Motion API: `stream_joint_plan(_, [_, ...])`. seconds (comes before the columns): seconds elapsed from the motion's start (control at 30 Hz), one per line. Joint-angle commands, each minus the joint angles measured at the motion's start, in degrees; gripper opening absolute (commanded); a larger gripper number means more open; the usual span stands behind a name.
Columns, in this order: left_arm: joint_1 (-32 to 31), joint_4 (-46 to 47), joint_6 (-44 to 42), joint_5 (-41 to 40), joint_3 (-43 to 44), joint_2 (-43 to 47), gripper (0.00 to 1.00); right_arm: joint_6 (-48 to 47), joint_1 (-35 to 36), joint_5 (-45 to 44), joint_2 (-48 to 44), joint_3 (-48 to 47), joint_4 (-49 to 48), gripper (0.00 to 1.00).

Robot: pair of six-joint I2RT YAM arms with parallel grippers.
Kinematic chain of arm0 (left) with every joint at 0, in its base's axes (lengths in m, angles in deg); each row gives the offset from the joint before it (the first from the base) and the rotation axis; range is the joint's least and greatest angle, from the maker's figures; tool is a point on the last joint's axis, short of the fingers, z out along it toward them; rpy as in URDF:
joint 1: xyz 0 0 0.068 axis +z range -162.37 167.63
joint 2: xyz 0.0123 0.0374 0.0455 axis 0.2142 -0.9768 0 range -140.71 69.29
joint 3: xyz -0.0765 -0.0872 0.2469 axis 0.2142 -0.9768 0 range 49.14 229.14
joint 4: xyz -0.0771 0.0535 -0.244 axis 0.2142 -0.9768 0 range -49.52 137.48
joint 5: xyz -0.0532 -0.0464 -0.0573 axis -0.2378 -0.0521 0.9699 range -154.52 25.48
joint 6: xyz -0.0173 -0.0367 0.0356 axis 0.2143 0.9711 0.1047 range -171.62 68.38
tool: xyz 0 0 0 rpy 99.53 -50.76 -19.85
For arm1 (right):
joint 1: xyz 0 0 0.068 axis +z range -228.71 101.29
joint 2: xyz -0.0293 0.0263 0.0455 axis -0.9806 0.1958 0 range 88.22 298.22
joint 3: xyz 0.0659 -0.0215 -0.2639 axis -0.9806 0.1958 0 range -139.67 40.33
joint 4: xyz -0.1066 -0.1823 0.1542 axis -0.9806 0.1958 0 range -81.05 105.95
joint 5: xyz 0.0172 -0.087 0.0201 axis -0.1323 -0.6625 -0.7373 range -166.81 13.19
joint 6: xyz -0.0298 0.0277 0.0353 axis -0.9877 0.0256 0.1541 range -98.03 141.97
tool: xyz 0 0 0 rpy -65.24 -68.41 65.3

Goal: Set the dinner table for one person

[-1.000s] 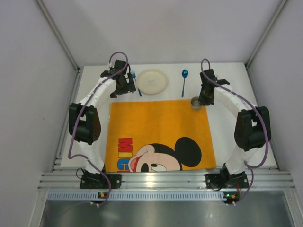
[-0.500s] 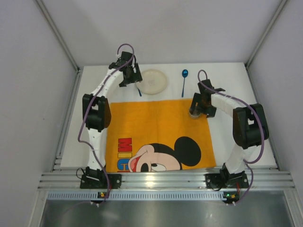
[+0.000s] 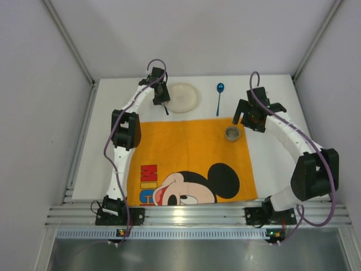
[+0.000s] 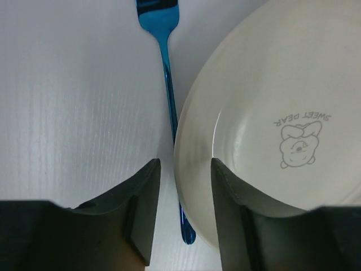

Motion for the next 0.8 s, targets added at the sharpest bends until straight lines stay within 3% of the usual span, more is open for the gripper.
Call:
stream_joint_plan(0.0, [-0.09,4.01,1.13,1.41,2.42,-0.93,0.45,-1.50,-1.69,-1.12,0.22,-1.83,1.38,0.88])
stream_joint_plan(0.03, [-0.09,4.10,1.22,1.50,2.42,-1.11,0.29,-1.58,-1.95,-0.77,0.75,-2.52,1.38,0.87])
stream_joint_plan(0.13, [0.00,4.71,1.75,1.15,2.42,-1.28,0.00,-2.37,-2.57,-0.15,3.12,-5.50,1.30,0.87])
stream_joint_plan(0.3, [0.26,6.12,2.10,1.49,2.51,1.78,0.00,-4.31,-2.57,5.10,12.50,-14.47,0.51,0.86])
stream_joint_plan(0.5, [0.79,4.19,1.31,4.57,-0.82,11.53,0.00,-4.23,-2.05,14.52,33.42,-41.31,2.86,0.85])
stream_joint_plan(0.7, [0.70,6.56,0.43,7.73,-27.95,34.02,0.00,-1.77,0.33,15.77,55.05,-69.80,10.78,0.75])
stream_joint_plan(0.77, [0.53,6.65,0.69,9.57,-38.64,42.43,0.00,-0.01,0.59,14.62,58.30,-72.40,10.70,0.73])
